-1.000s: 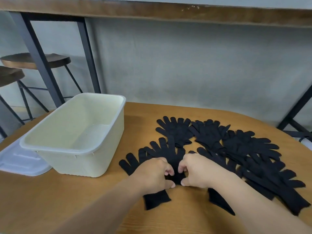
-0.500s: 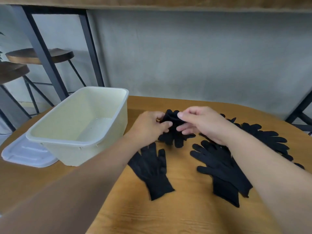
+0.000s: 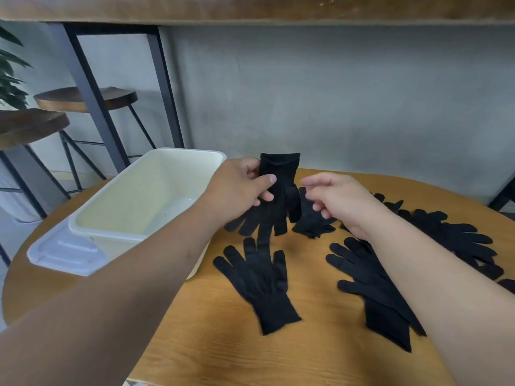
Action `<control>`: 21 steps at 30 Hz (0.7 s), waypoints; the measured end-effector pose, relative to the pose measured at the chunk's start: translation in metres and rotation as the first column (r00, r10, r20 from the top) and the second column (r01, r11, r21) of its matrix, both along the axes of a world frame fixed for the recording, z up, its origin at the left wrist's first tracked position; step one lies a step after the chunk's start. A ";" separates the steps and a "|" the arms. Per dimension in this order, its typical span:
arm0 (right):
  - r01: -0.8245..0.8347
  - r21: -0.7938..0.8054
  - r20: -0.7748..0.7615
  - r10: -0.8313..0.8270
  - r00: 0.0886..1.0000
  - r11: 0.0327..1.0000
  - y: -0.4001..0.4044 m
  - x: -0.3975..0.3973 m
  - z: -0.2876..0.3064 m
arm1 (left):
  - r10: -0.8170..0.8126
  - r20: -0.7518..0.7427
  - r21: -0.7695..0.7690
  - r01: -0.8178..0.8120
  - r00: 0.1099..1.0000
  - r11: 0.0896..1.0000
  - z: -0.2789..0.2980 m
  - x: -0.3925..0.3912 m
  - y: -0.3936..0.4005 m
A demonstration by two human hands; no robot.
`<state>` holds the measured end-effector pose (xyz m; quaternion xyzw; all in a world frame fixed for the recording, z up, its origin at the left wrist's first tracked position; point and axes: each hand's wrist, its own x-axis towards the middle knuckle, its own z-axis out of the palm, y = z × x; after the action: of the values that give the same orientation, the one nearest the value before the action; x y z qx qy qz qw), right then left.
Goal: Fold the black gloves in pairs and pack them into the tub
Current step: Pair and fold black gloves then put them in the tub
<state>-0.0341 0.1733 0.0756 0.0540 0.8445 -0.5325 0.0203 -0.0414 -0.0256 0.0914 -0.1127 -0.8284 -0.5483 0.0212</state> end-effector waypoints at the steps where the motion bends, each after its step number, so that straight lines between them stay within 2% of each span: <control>1: 0.085 -0.067 0.037 -0.082 0.996 0.994 -0.002 -0.001 0.002 | 0.001 -0.007 0.016 -0.001 1.000 1.000 0.001 0.002 0.000; 3: 0.158 -0.157 0.150 -0.134 0.980 0.975 -0.004 -0.001 0.009 | 0.034 0.003 0.111 -0.034 0.999 0.993 0.000 0.006 0.001; 5: 0.147 -0.178 0.233 -0.104 0.967 0.973 -0.008 0.001 0.014 | 0.085 0.038 0.237 -0.092 0.996 0.967 -0.004 0.010 0.004; 7: 0.133 -0.209 0.287 -0.069 0.955 0.969 -0.013 0.003 0.015 | 0.109 0.062 0.277 -0.122 0.992 0.953 -0.008 0.015 0.007; 10: 0.114 -0.317 0.365 0.010 0.931 0.942 -0.014 0.000 0.014 | 0.047 -0.020 0.065 -0.046 0.999 0.997 -0.013 0.028 0.007; 13: 0.019 -0.212 0.405 0.070 0.912 0.977 -0.015 0.000 0.005 | -0.031 -0.078 -0.169 0.017 0.997 0.985 -0.028 0.050 0.004; 15: 0.017 -0.180 0.417 0.061 0.907 0.983 -0.016 0.002 -0.006 | -0.110 -0.137 -0.274 0.069 0.984 0.959 -0.043 0.066 0.002; 17: 0.033 -0.242 0.394 0.067 0.916 0.970 -0.020 0.006 -0.015 | -0.148 -0.155 -0.298 0.096 0.977 0.950 -0.060 0.081 -0.001; 19: 0.007 -0.310 0.331 0.101 0.938 0.951 -0.021 0.009 -0.018 | -0.019 -0.099 -0.109 0.009 0.995 0.994 -0.074 0.091 0.000; 20: -0.012 -0.350 0.296 0.122 0.947 0.937 -0.021 0.010 -0.019 | 0.093 0.002 0.050 -0.093 0.996 0.994 -0.076 0.093 0.001; 21: -0.031 -0.387 0.263 0.143 0.954 0.922 -0.021 0.012 -0.017 | 0.196 0.162 0.211 -0.228 0.967 0.951 -0.075 0.093 0.002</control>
<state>-0.0216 0.1525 0.0583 0.0874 0.7155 -0.6704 0.1760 0.0515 -0.0238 0.0160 0.0187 -0.7667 -0.6408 0.0349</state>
